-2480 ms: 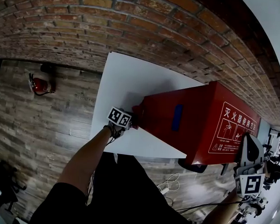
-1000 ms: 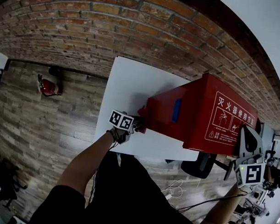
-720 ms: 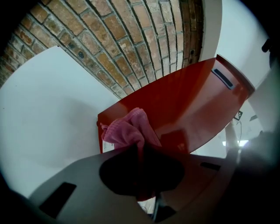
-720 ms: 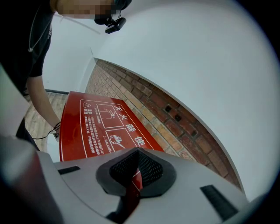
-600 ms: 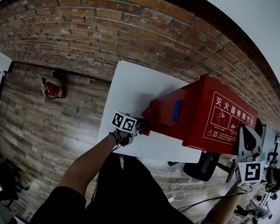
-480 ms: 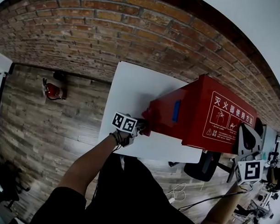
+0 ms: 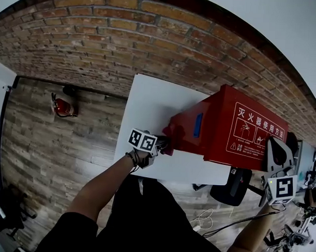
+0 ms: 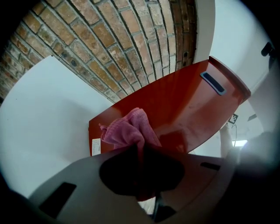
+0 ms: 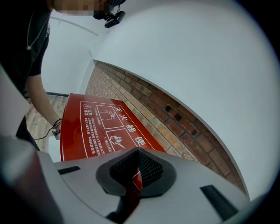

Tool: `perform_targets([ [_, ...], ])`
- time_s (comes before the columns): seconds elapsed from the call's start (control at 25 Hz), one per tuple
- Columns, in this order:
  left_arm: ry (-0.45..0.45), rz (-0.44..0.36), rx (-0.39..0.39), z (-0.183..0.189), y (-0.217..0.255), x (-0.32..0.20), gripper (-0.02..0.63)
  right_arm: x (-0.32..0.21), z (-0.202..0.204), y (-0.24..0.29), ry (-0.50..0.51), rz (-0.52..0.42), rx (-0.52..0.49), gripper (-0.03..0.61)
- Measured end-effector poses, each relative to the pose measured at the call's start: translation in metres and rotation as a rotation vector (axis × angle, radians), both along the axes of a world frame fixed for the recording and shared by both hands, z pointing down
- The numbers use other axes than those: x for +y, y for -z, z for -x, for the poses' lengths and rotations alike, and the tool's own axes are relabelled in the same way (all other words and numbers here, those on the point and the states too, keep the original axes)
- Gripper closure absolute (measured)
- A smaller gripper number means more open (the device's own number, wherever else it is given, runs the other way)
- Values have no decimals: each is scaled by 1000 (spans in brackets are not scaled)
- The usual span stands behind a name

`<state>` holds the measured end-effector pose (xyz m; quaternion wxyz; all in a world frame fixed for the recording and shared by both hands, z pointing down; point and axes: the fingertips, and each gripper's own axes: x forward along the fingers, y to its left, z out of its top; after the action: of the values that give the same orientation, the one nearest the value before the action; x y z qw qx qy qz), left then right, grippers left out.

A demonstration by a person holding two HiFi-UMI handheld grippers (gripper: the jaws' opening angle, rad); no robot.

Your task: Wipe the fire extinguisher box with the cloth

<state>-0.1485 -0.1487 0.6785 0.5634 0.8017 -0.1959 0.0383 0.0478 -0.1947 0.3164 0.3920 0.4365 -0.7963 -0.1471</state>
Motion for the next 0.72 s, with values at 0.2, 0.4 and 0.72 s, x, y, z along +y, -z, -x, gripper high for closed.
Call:
perform_targets([
  [0.2, -5, -9, 1, -1, 11, 2, 561, 2, -3, -1, -17, 15, 1, 563],
  [0.4, -3, -20, -6, 0, 23, 2, 561, 2, 0, 0, -2, 1, -11, 563],
  [0.72, 6, -39, 20, -2, 60, 4, 561, 4, -4, -2, -15, 1, -20, 563],
])
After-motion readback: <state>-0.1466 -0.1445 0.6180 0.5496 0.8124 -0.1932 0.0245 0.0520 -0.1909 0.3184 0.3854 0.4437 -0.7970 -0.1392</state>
